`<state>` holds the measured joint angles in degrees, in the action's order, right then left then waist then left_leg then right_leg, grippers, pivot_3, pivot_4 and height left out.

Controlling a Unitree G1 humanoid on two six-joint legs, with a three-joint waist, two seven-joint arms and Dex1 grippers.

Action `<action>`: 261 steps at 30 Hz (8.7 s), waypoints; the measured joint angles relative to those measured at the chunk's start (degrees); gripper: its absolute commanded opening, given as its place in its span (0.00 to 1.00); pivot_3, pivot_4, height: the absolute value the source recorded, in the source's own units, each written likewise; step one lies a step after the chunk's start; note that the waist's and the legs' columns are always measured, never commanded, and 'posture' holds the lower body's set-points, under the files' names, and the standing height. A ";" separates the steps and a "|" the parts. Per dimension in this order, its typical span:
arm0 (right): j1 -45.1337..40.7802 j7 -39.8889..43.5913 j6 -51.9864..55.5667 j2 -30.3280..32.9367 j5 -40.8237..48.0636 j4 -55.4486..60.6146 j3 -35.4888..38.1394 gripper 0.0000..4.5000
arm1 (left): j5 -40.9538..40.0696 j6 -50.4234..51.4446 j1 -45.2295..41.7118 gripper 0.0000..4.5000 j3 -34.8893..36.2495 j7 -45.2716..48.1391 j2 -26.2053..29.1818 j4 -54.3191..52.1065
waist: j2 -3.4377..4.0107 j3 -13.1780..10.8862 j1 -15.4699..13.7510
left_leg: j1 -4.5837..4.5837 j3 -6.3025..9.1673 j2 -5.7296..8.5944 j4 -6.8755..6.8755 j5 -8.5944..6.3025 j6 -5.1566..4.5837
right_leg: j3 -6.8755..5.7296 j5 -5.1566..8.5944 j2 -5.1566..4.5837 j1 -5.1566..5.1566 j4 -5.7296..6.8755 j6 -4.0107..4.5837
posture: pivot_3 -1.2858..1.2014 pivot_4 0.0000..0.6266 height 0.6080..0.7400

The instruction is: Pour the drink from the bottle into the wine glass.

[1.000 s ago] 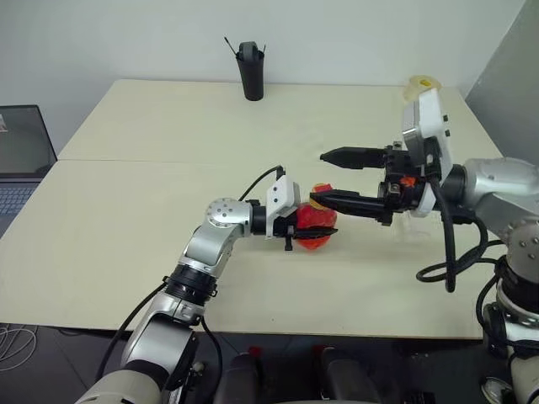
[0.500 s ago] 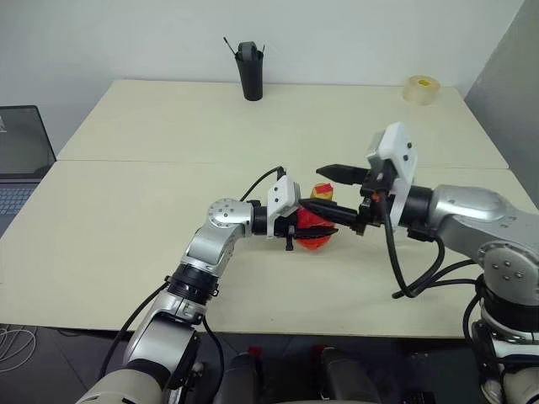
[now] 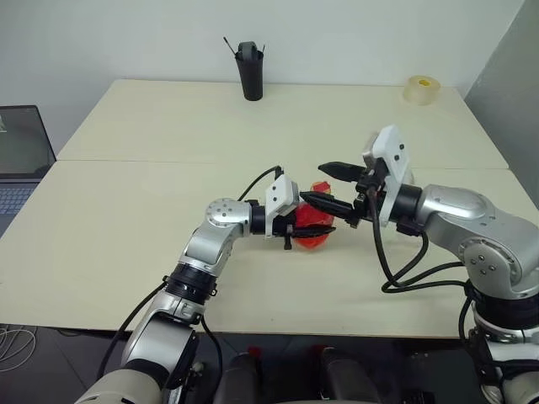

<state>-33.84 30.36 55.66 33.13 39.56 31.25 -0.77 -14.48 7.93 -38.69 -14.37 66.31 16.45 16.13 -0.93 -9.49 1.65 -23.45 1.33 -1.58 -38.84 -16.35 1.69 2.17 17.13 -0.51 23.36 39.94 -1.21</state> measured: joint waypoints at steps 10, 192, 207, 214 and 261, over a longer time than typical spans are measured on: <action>8.76 5.27 2.64 9.80 10.15 2.98 13.66 0.79 | 0.02 0.15 0.14 0.35 0.21 -0.13 0.65 -0.42 | 0.00 0.00 0.22 | 0.04 -0.03 0.03 0.00 0.00 -0.01 | 0.04 -0.01 0.14 -0.03 0.00 0.00 | 0.52 0.24 1.00; -35.48 -27.18 36.31 17.75 21.30 -52.51 -2.25 1.00 | -3.35 13.61 16.65 0.99 1.01 -17.08 14.30 -30.52 | 0.09 -0.05 0.37 | 0.12 -0.42 0.04 0.19 -0.05 -0.09 | 0.27 -0.01 0.06 0.00 -0.19 0.00 | 0.52 0.24 1.00; -55.59 -11.52 36.38 16.31 24.79 -85.12 -48.92 1.00 | -1.12 11.70 18.22 0.99 -1.65 -17.52 8.87 -31.80 | 0.20 -0.11 0.21 | -0.07 -0.32 -0.13 0.10 -0.10 -0.18 | 0.23 0.01 0.06 0.22 -0.06 0.06 | 0.52 0.24 1.00; -56.44 0.53 36.40 11.05 9.65 -89.26 -50.02 1.00 | -0.48 13.46 20.78 0.99 -1.68 -21.63 7.61 -36.93 | 0.22 -0.12 -0.03 | -0.16 -0.16 -0.13 0.07 -0.10 -0.17 | 0.13 0.02 -0.02 0.23 -0.06 0.05 | 0.52 0.24 1.00; -32.44 5.97 16.66 -4.05 -26.90 -48.64 -0.33 0.03 | -4.90 25.24 29.06 1.00 8.71 -29.66 9.60 -44.75 | 0.37 -0.08 -0.09 | -0.23 0.12 -0.24 0.03 -0.09 -0.14 | -0.04 0.02 -0.05 0.17 0.01 0.07 | 0.52 0.24 1.00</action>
<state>-66.28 36.33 72.32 29.08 12.66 -17.39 -1.10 -19.38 33.17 -9.63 -5.67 36.65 26.05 -28.62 -0.57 -9.57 1.55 -23.68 1.44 -1.83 -38.81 -16.44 1.55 2.13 17.15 -0.56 23.53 39.95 -1.14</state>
